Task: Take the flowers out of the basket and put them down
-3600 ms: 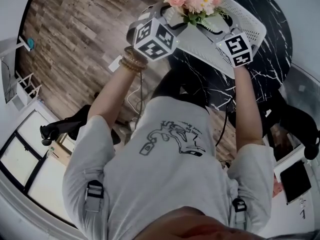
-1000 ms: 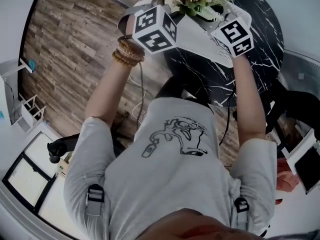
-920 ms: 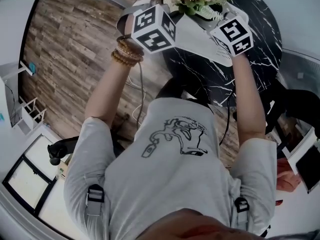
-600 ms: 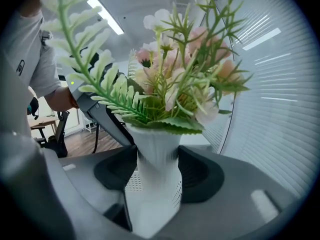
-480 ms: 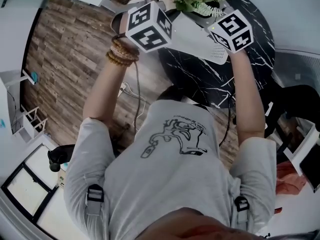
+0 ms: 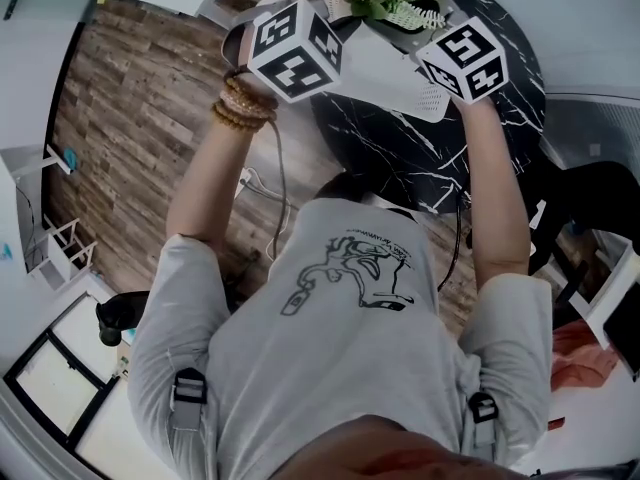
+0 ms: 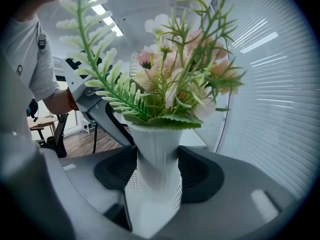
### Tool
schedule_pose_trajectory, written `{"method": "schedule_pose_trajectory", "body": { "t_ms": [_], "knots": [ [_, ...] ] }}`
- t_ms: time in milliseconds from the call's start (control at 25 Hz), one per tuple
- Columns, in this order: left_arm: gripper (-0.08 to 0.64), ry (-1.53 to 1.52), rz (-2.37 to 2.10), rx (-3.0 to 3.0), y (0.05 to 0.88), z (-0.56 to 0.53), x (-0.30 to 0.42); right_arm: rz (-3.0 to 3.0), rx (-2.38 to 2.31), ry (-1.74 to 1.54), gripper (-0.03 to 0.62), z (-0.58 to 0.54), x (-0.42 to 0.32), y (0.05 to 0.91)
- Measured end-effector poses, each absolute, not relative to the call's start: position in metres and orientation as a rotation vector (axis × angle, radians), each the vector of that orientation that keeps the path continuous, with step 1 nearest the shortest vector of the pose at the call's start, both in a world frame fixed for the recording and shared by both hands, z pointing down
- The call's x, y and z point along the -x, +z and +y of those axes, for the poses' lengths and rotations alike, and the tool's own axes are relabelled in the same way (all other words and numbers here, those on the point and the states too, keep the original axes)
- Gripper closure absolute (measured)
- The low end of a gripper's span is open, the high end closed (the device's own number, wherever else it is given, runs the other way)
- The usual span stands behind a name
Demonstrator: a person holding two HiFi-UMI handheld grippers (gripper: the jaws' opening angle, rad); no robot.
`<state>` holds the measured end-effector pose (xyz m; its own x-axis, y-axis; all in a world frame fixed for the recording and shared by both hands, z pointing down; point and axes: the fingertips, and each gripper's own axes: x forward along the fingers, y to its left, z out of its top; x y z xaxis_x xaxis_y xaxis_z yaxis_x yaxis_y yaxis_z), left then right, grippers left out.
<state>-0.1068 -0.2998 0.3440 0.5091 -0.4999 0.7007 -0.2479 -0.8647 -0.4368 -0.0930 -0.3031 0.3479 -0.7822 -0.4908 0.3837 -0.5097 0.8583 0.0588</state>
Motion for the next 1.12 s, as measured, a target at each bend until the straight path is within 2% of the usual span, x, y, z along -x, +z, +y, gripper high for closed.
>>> {"method": "schedule_pose_trajectory", "body": {
  "t_ms": [440,1120],
  "knots": [
    [0.341,-1.208,0.5,2.488,0.333,-0.281,0.043,-2.594,-0.882,0.07,0.327,-0.284,0.03,0.336],
    [0.344,-1.073,0.131,2.493,0.329,-0.234,-0.111,-2.419,-1.249,0.159,0.327,-0.232,-0.125,0.331]
  ]
}}
